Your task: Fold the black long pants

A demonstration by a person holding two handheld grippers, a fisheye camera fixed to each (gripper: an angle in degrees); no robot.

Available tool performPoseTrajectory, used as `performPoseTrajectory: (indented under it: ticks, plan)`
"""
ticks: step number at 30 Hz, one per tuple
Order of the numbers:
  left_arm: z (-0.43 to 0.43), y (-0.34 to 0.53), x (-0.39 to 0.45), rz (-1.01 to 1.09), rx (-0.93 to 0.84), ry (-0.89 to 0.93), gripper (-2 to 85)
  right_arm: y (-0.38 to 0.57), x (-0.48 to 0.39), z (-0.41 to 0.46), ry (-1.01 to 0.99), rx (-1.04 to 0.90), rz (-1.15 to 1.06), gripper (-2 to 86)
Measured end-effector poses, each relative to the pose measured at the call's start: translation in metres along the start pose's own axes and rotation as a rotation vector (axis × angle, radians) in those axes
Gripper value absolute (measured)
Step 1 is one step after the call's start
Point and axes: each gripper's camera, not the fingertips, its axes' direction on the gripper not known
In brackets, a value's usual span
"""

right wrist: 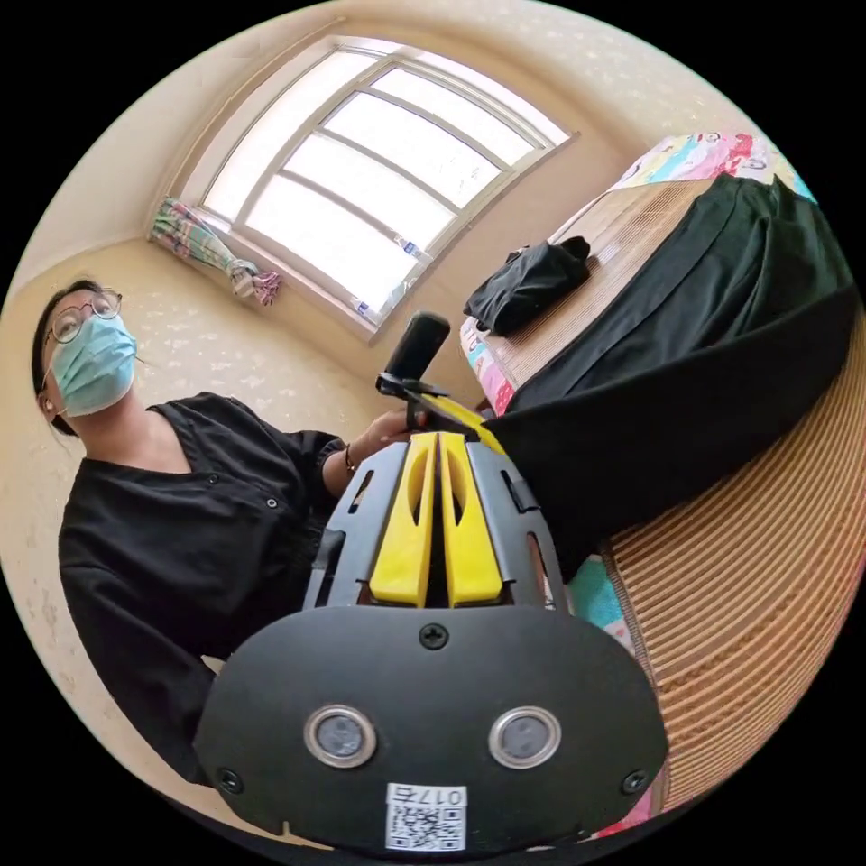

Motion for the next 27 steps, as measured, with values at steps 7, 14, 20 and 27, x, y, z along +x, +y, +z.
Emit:
performPoseTrajectory:
  ticks: [7, 14, 20, 27]
  plan:
    - [-0.009, 0.019, -0.003, -0.034, 0.066, 0.052, 0.5, -0.112, 0.124, -0.127, 0.674, 0.32, 0.513, 9.7]
    - [-0.01, 0.023, 0.001, -0.053, 0.08, 0.063, 0.4, -0.175, 0.255, -0.128, 0.825, 0.389, 0.763, 9.9]
    - [-0.025, 0.026, 0.009, -0.017, 0.094, 0.029, -0.3, -0.254, 0.23, -0.076, 1.184, 0.317, 0.621, 3.6]
    - [-0.057, 0.068, 0.021, -0.037, 0.133, 0.028, -0.5, -0.375, 0.118, 0.079, 1.502, 0.238, 0.057, 2.7]
